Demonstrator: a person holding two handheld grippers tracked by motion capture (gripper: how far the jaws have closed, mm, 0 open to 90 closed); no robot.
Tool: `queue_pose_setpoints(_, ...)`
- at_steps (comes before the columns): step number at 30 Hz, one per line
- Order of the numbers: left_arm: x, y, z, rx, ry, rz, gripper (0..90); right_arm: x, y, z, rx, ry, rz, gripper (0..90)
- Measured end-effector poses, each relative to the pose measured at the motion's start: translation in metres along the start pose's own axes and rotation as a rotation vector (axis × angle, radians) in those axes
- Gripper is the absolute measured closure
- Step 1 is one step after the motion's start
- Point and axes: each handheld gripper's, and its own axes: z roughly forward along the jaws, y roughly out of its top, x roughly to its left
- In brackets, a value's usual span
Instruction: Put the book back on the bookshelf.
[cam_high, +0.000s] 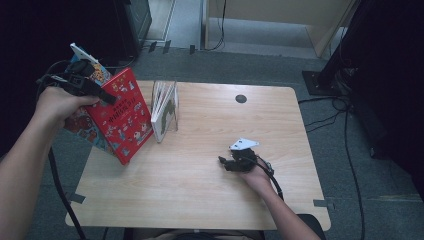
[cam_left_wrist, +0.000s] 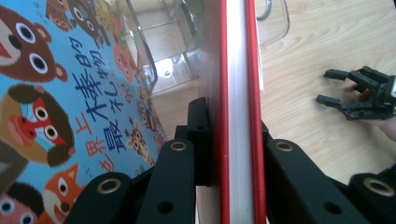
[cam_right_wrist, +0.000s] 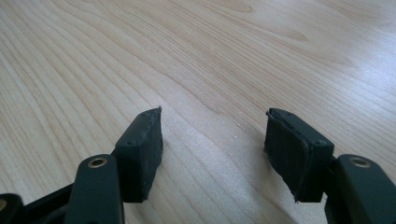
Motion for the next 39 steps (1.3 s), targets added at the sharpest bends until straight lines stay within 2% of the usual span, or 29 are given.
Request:
queue_pose_setpoints(6, 0.005, 0.006, 0.01, 0.013, 0.037, -0.012, 79.8, 0.0, 0.0, 0.0, -0.001, -0.002, 0.002, 37.0)
queue_pose_setpoints(9, 0.008, 0.008, 0.012, 0.007, 0.038, -0.019, 79.8, 0.0, 0.0, 0.0, -0.001, -0.002, 0.002, 37.0)
queue_pose_setpoints(13, 0.009, 0.011, 0.016, -0.008, 0.026, -0.007, 79.8, 0.0, 0.0, 0.0, -0.001, -0.002, 0.002, 37.1)
queue_pose_setpoints(16, 0.009, 0.014, 0.021, -0.008, 0.04, -0.009, 79.8, 0.0, 0.0, 0.0, -0.001, -0.002, 0.002, 37.0)
queue_pose_setpoints(23, 0.013, 0.016, 0.023, -0.016, 0.043, -0.018, 79.8, 0.0, 0.0, 0.0, -0.001, -0.002, 0.002, 37.0)
queue_pose_setpoints(27, 0.013, 0.016, 0.023, 0.006, 0.033, -0.018, 79.4, 0.0, 0.0, 0.0, -0.001, -0.002, 0.002, 37.0)
queue_pose_setpoints(31, 0.011, 0.016, 0.023, 0.026, 0.027, 0.011, 78.5, 0.0, 0.0, 0.0, -0.002, -0.003, 0.003, 37.0)
queue_pose_setpoints(35, 0.011, 0.017, 0.025, 0.055, 0.014, 0.003, 77.7, 0.0, 0.0, 0.001, -0.002, -0.005, 0.003, 37.0)
queue_pose_setpoints(39, 0.009, 0.018, 0.032, 0.104, 0.038, 0.022, 77.5, 0.0, 0.001, 0.001, -0.002, -0.006, 0.005, 37.0)
